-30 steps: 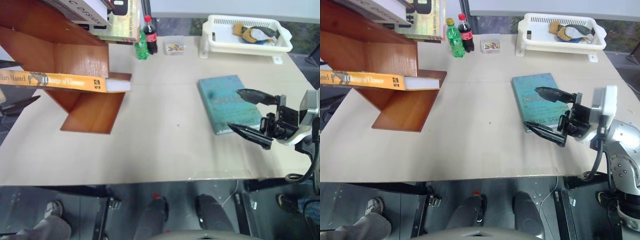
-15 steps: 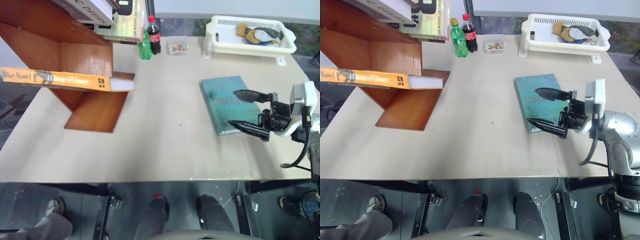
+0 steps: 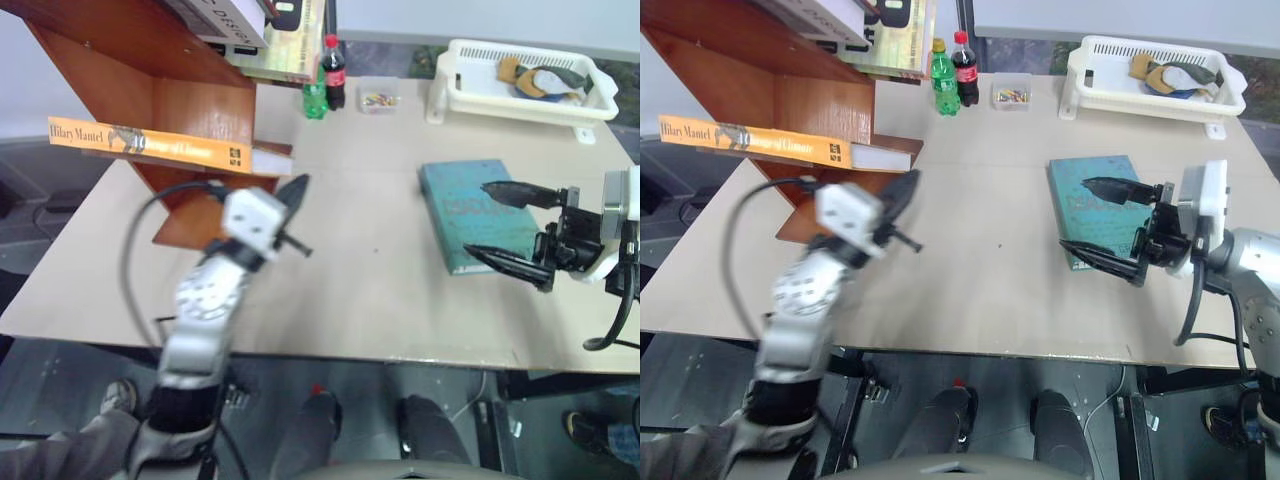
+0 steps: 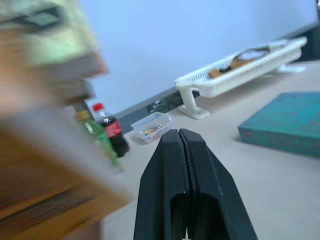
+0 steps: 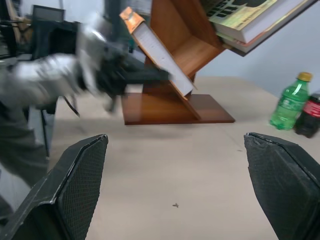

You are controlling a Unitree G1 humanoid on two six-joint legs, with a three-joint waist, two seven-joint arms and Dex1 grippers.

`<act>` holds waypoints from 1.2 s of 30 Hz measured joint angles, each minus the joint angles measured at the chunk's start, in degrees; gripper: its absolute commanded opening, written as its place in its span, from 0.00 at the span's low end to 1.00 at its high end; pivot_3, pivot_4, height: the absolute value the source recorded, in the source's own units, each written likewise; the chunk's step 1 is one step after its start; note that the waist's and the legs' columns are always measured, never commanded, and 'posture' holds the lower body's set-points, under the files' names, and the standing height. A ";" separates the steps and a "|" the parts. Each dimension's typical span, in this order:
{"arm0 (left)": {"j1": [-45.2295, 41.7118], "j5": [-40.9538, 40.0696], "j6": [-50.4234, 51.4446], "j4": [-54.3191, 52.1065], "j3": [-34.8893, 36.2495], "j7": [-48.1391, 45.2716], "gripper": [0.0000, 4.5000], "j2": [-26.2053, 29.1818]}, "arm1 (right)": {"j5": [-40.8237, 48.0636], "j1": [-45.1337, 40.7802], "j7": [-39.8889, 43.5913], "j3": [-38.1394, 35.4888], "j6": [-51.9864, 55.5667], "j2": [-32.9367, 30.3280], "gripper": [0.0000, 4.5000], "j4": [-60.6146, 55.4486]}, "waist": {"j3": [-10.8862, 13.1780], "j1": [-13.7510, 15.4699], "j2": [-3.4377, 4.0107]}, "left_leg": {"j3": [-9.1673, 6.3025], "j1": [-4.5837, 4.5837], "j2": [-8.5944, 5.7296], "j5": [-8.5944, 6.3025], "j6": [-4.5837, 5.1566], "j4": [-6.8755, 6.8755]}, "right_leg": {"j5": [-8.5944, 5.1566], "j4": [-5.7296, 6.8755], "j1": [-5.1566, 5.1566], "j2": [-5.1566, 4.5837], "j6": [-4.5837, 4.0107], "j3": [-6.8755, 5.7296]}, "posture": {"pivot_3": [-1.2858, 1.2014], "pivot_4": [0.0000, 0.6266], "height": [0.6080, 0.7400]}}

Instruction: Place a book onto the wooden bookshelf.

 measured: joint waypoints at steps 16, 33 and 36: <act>1.58 7.04 0.88 0.77 6.84 20.42 0.01 -8.14 | 1.90 -2.86 -5.25 1.32 2.82 -0.16 1.00 -3.15 | 0.02 -1.57 -0.03 | 0.11 0.05 0.10 0.00 0.01 -0.19 | -0.01 0.05 -0.14 0.12 0.04 0.11 | 0.52 0.24 1.00; 25.07 -30.02 18.10 -14.31 17.02 -12.62 0.88 10.10 | -14.69 8.20 -6.39 5.11 0.76 -4.86 1.00 2.05 | 0.03 -1.40 -0.01 | 0.10 -0.04 0.09 -0.01 0.01 -0.31 | -0.04 -0.10 -0.19 -0.04 0.00 0.08 | 0.52 0.24 1.00; 30.05 -33.95 21.26 -17.22 24.58 -14.55 0.95 14.97 | -17.44 14.04 -4.85 1.65 -0.69 -7.39 1.00 3.10 | 0.06 -1.09 -0.02 | 0.10 -0.06 0.09 -0.01 0.01 -0.31 | -0.17 -0.17 -0.16 -0.10 -0.18 0.06 | 0.52 0.24 1.00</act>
